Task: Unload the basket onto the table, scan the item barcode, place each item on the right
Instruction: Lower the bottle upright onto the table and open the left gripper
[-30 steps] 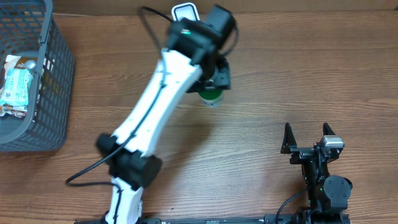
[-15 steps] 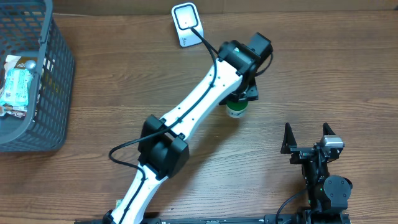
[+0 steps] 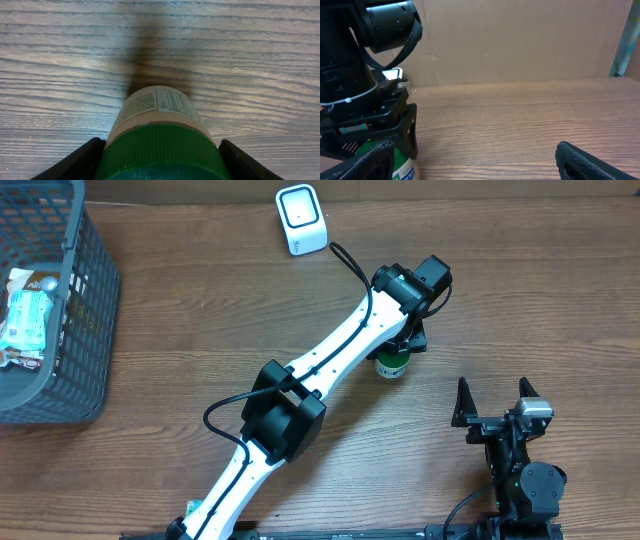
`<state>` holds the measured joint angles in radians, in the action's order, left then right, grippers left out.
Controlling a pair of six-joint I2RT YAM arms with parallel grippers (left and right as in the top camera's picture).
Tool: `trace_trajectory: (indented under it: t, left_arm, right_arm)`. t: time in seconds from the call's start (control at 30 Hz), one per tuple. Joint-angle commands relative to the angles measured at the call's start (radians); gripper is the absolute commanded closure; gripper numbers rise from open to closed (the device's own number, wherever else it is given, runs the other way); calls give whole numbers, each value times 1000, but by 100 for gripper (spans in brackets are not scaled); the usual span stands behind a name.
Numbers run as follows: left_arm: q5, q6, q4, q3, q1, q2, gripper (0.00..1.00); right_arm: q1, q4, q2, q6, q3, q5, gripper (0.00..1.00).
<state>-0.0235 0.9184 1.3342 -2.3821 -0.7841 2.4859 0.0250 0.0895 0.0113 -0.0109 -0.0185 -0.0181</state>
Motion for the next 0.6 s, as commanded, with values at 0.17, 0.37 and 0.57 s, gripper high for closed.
trace_trajectory:
  t: [0.17,0.37,0.57]
  left_arm:
    - [23,-59,0,-8,-5,4,24]
    - [23,-77,-1,-9,-8,3,18]
    - [24,-207,-16,-9,-7,3,16]
  right_arm:
    - [3,-5,-8,4,11,10,0]
    - [3,-5,-8,4,11,10,0]
    - [3,-5,-8,4,11,10,0]
